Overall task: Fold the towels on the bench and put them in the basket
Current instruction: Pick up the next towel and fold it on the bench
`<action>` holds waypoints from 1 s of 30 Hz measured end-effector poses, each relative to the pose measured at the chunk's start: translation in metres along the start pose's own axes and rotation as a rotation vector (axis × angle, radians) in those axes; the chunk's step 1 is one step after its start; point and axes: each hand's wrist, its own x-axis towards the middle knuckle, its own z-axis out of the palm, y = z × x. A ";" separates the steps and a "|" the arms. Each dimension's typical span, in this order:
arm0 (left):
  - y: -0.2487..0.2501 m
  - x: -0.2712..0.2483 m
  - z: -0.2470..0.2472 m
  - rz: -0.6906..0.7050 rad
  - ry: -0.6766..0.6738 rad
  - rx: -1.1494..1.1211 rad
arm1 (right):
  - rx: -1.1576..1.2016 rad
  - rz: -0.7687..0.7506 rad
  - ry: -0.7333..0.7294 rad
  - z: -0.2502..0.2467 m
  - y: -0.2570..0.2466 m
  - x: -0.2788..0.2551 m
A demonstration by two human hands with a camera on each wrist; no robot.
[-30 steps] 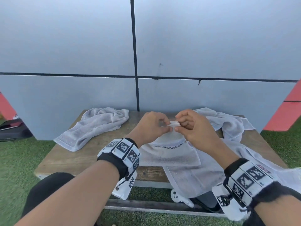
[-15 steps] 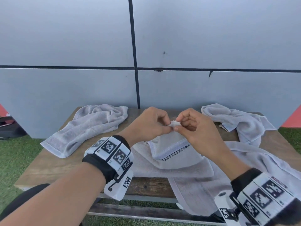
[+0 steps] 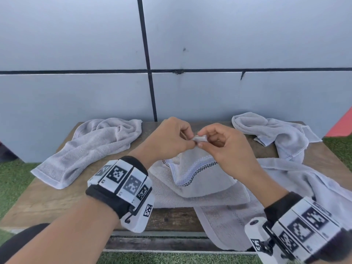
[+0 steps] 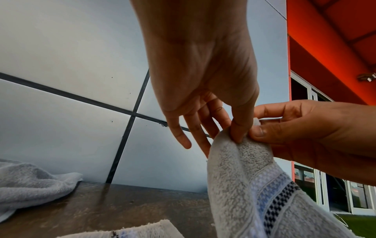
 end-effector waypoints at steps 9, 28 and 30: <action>0.007 -0.006 0.003 -0.016 0.023 0.026 | 0.008 0.010 0.051 -0.003 -0.005 -0.004; 0.002 -0.015 0.009 -0.033 -0.039 -0.096 | -0.012 0.030 0.076 -0.005 -0.008 -0.011; 0.002 -0.017 0.010 -0.020 -0.077 -0.119 | -0.003 0.019 0.075 -0.006 -0.010 -0.011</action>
